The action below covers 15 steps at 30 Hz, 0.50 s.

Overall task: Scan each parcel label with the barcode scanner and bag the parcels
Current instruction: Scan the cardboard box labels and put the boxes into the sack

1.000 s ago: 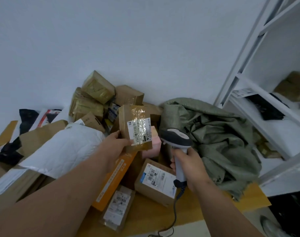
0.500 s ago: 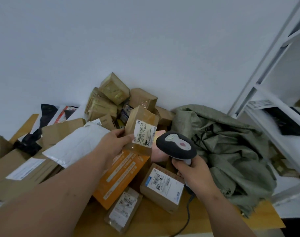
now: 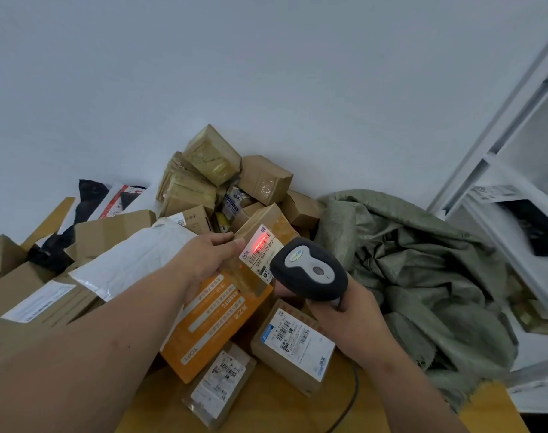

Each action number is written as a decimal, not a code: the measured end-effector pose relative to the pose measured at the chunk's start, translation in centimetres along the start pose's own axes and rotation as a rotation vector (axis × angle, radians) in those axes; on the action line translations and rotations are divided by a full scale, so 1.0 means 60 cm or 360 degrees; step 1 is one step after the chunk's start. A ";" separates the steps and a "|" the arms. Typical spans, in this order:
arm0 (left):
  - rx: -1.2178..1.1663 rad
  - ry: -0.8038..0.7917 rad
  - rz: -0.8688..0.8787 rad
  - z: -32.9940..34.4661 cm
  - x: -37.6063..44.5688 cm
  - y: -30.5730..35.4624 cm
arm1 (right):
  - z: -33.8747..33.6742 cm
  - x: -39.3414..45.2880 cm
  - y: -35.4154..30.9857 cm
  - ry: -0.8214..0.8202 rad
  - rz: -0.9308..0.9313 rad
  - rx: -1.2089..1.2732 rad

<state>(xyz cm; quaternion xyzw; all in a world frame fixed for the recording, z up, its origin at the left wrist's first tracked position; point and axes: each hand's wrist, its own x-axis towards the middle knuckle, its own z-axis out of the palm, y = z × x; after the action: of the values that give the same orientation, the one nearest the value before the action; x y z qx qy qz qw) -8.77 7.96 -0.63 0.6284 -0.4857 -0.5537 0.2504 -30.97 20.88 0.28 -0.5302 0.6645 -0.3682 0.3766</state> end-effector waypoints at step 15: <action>-0.0075 0.0035 -0.0018 0.040 0.018 0.016 | -0.034 0.024 0.019 -0.0034 -0.0022 -0.0123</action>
<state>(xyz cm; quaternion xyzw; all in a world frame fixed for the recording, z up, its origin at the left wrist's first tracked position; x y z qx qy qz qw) -11.43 7.12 -0.91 0.6311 -0.4662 -0.5593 0.2675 -33.48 19.83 0.01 -0.5527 0.6705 -0.3392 0.3604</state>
